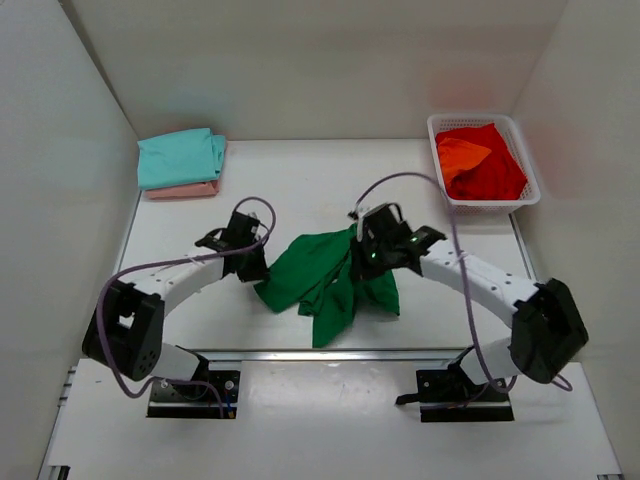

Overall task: Fold and stack the t-shirts
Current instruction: Flatten out the tshirt

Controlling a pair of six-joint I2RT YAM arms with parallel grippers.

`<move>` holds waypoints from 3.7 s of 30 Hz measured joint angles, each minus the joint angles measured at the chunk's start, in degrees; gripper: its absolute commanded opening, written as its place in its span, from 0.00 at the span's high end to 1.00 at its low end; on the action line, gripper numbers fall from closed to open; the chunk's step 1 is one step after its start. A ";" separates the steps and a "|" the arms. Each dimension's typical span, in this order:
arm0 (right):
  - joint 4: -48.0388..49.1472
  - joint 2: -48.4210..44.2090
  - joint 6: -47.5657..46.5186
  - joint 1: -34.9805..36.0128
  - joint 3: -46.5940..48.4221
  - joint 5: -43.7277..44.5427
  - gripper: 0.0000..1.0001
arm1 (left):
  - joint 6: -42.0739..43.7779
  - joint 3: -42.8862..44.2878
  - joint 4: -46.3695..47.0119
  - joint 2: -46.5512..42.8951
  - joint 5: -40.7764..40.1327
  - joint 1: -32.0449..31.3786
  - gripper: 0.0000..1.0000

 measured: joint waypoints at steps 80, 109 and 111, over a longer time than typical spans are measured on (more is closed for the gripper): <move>-4.74 24.50 3.34 -16.33 31.78 3.50 0.64 | -2.27 -2.78 -21.99 -13.77 -7.45 16.09 0.34; -4.57 28.72 2.89 -17.16 33.68 1.51 0.64 | -5.60 0.04 -5.95 2.38 -14.27 16.65 1.00; -4.52 29.90 2.91 -16.87 33.70 1.53 0.64 | -5.60 0.04 -5.68 2.38 -13.97 16.68 1.00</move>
